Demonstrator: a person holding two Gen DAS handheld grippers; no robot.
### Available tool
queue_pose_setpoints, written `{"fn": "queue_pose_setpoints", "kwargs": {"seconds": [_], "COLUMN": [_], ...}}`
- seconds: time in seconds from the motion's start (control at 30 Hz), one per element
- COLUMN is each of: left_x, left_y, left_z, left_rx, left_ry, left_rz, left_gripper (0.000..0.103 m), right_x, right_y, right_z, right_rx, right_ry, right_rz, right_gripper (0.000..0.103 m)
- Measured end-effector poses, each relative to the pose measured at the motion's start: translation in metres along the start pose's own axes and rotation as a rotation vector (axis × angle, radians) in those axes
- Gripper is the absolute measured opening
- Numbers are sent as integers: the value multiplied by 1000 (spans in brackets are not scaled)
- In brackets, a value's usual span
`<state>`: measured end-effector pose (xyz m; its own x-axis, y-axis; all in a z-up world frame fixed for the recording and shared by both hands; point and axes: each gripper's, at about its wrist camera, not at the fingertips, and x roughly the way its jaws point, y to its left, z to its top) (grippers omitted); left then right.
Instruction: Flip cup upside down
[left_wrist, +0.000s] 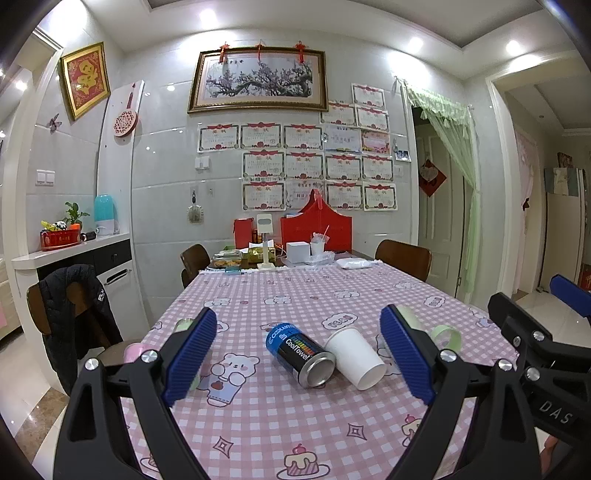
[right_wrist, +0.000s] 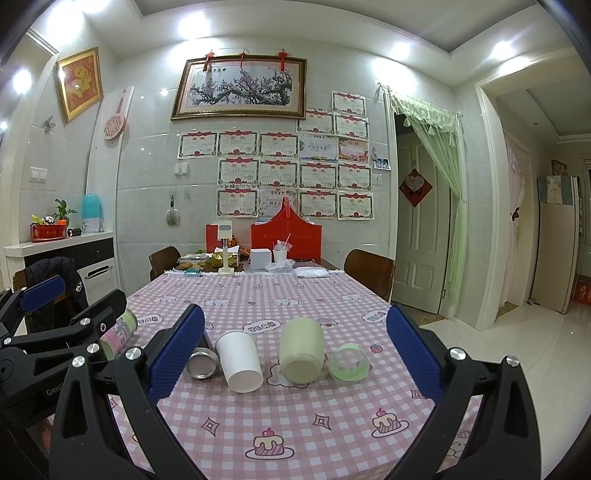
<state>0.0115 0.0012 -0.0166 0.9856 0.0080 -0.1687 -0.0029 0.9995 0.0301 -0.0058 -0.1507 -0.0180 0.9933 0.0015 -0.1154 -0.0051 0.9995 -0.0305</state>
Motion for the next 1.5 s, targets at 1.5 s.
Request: {"fn": "queue_pose_setpoints", "kwargs": {"seconds": [1.5], "left_x": [226], "left_y": [12], "left_z": [-56], "left_rx": [-204], "left_ry": [601], "left_rz": [14], "left_gripper": [89], "right_x": [164], "right_y": [-22], "right_z": [-43], "right_rx": [99], "right_ry": [363], "right_rz": [56], "right_gripper": [95]}}
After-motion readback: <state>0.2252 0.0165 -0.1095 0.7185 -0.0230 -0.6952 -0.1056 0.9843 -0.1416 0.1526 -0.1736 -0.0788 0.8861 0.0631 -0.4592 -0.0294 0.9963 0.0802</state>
